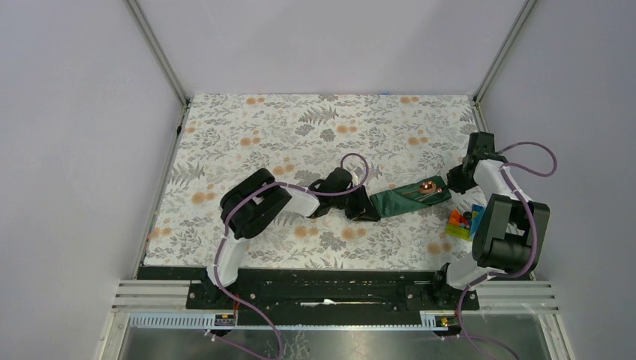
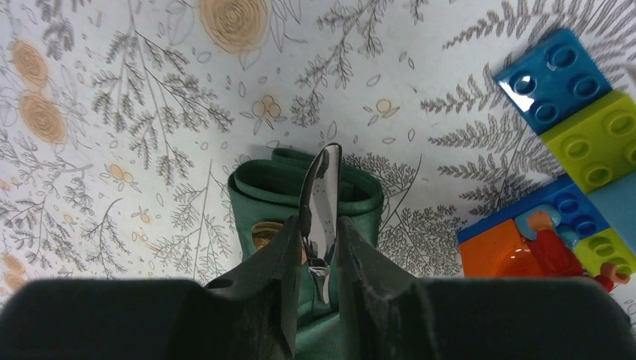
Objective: Fold the napkin into a case and place the utensils inside
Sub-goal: Insert the knife into the folded napkin.
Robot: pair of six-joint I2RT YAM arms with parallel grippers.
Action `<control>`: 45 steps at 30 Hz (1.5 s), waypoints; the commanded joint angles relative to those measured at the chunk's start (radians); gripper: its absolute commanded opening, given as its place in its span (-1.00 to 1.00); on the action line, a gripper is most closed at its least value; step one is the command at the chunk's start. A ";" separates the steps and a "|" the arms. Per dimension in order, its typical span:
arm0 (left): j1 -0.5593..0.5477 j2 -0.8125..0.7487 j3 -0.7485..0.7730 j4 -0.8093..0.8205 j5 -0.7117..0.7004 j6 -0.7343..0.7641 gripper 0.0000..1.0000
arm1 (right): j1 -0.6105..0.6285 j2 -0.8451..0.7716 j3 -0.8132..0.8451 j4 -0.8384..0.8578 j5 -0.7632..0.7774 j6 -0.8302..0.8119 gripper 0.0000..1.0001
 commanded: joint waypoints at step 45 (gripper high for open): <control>-0.003 0.036 -0.004 0.137 0.037 -0.037 -0.62 | 0.143 -0.092 -0.253 0.117 -0.182 0.402 -0.81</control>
